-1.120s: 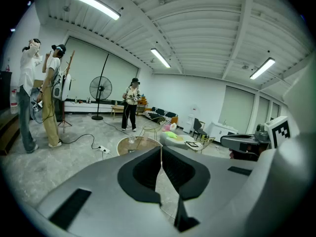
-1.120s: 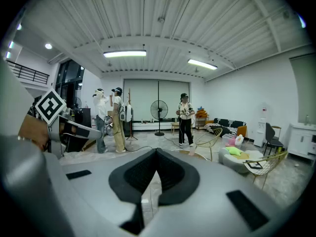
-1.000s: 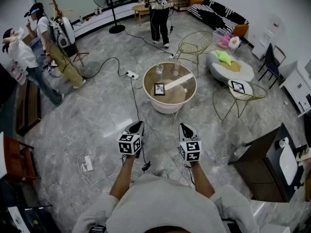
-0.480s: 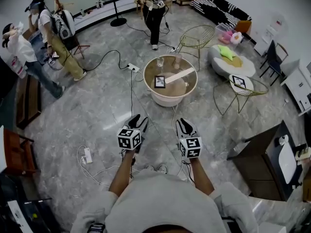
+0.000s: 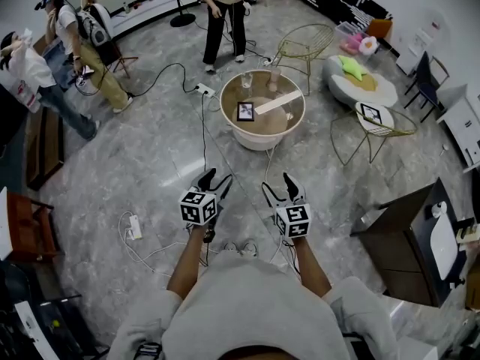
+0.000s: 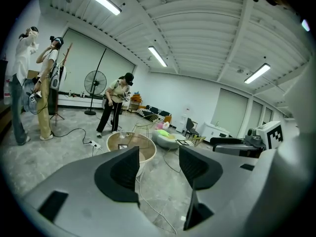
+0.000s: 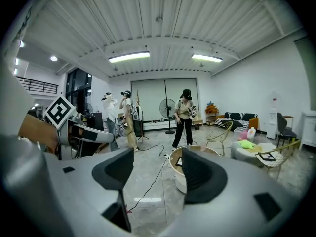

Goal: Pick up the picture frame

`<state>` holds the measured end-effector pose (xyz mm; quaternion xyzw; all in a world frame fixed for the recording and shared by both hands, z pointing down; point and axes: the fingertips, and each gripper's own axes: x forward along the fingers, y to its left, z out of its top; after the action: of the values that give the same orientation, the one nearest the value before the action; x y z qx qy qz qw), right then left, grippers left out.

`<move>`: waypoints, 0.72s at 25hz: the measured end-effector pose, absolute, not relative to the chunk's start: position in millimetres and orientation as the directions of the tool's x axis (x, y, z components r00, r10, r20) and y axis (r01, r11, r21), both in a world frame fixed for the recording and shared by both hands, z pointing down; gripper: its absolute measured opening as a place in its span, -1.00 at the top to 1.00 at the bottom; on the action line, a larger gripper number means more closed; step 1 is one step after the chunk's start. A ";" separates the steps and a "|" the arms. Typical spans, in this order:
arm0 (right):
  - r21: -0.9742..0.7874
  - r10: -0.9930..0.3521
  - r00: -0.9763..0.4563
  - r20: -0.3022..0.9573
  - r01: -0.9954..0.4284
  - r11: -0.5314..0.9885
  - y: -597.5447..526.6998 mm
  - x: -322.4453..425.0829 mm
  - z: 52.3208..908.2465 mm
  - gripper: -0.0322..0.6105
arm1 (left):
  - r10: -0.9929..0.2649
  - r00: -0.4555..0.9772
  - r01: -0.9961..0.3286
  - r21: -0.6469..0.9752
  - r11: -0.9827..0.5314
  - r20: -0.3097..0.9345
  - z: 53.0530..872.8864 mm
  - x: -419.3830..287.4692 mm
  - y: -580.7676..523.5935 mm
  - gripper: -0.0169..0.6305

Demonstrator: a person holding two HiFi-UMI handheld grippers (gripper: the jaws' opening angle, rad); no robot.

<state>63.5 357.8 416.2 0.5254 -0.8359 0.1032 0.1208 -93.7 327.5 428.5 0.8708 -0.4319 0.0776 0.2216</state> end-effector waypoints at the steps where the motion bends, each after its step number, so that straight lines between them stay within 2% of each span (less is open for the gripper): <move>1: -0.047 -0.853 -0.418 0.312 -0.903 0.426 358.0 65.7 417.0 -0.02 | -0.718 0.613 -0.788 0.316 -0.528 0.330 429.4 -92.5 328.4 0.23; 18: -0.028 -0.850 -0.419 0.320 -0.901 0.434 332.9 71.8 422.9 0.06 | -0.728 0.591 -0.806 0.304 -0.508 0.348 435.3 -84.1 314.0 0.23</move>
<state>71.8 332.9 422.9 0.5230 -0.8366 0.0980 0.1302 -84.1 314.0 435.3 0.8639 -0.4439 0.0876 0.2212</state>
